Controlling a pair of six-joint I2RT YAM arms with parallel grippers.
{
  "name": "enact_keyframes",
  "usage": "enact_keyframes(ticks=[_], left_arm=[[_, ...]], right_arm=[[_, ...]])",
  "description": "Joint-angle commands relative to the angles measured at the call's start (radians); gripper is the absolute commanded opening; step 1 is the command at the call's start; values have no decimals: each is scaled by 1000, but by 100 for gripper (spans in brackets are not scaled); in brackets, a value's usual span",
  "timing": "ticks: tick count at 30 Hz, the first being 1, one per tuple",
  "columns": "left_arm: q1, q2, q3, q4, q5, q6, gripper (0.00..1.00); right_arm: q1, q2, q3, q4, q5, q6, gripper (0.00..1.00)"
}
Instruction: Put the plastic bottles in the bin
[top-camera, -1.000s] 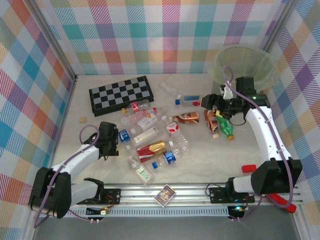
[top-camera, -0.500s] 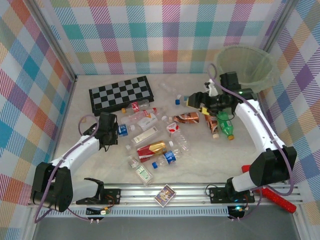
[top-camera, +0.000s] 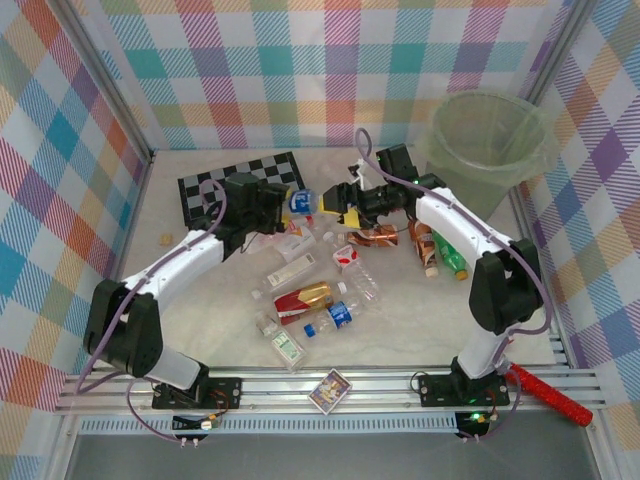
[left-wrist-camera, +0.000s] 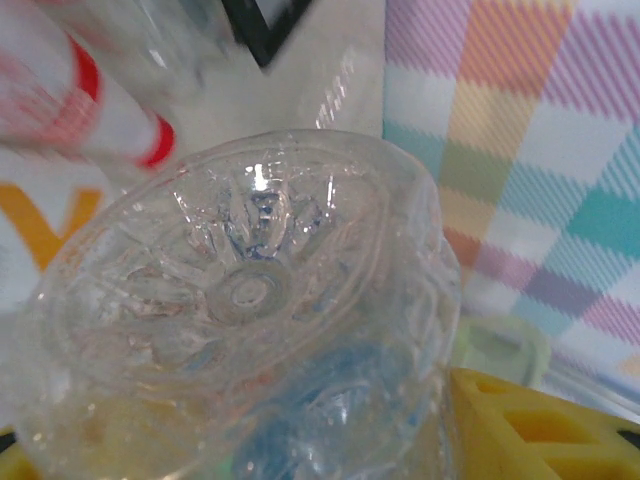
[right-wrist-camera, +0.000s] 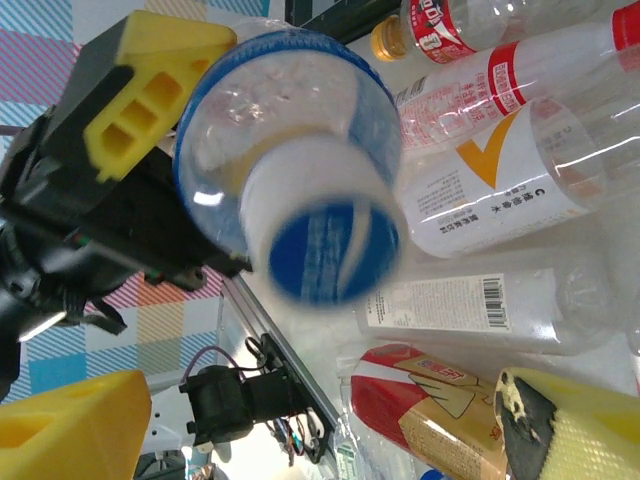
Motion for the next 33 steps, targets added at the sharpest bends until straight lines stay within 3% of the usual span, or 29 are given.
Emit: enact_keyframes(ticks=[1, 11, 15, 24, 31, 33], left_arm=[[-29, 8, 33, 86, 68, -27, 49], [-55, 45, 31, 106, 62, -35, 50], [-57, 49, 28, 99, 51, -35, 51], [-58, 57, 26, 112, 49, -30, 59], [-48, 53, 28, 143, 51, 5, 94], [-33, 37, 29, 133, 45, 41, 100]], right_arm=[[11, 24, 49, 67, 9, 17, 89], [14, 85, 52, 181, 3, 96, 78], [18, 91, 55, 176, 0, 100, 75], [20, 80, 56, 133, 37, 78, 60], [3, 55, 109, 1, 89, 4, 54], [-16, 33, 134, -69, 133, -37, 53]])
